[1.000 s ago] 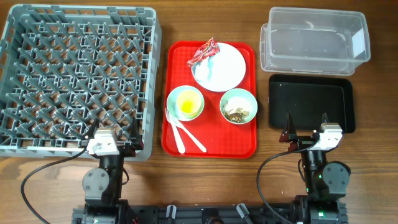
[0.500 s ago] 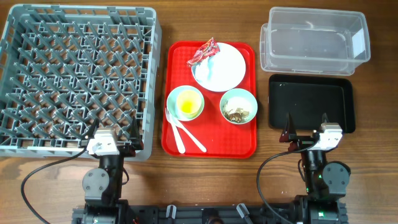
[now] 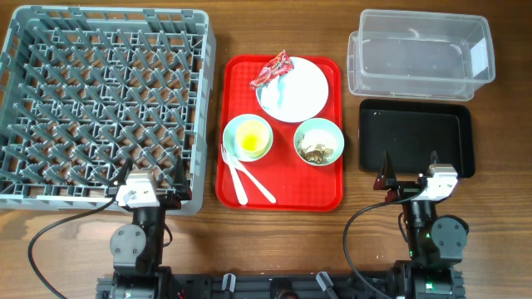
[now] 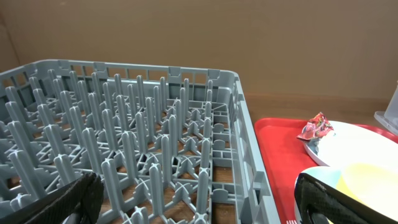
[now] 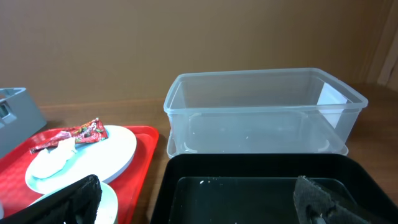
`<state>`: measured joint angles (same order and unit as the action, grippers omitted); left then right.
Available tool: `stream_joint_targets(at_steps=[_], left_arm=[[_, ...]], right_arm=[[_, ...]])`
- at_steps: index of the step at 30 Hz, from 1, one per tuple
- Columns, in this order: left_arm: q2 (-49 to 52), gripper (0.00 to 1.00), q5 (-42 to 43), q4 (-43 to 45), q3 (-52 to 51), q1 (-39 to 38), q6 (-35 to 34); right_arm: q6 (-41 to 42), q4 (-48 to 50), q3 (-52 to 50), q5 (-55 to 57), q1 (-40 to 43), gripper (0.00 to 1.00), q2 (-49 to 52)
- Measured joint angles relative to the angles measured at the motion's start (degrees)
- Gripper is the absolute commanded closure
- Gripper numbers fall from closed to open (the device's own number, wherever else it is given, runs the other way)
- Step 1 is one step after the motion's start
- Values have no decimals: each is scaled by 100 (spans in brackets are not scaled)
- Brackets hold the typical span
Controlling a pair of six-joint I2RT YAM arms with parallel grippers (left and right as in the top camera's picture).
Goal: Sort waste into correct bins and load items into the dishwasher rack
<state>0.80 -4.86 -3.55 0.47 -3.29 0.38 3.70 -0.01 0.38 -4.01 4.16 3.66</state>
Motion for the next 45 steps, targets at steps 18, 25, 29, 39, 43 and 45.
stream_joint_targets(at_steps=[18,25,29,39,43,45], left_arm=[[0,0,-17,17,2,0,-59],[192,0,-177,-632,428,0,-476],[756,0,-229,-831,1078,0,-586],[3163,0,-70,-2076,3005,0,-658],[4050,0,238,-2741,3773,0,-671],[4415,0,393,-3084,4120,0,-673]], right_arm=[[575,0,0,-96,0,0,0],[848,-131,188,-391,-2,0,247],[887,-146,684,-621,0,0,809],[540,-1318,2570,-1012,0,0,3150],[391,-2238,3515,-1056,0,0,4017],[356,-2636,3965,-1062,0,0,4404]])
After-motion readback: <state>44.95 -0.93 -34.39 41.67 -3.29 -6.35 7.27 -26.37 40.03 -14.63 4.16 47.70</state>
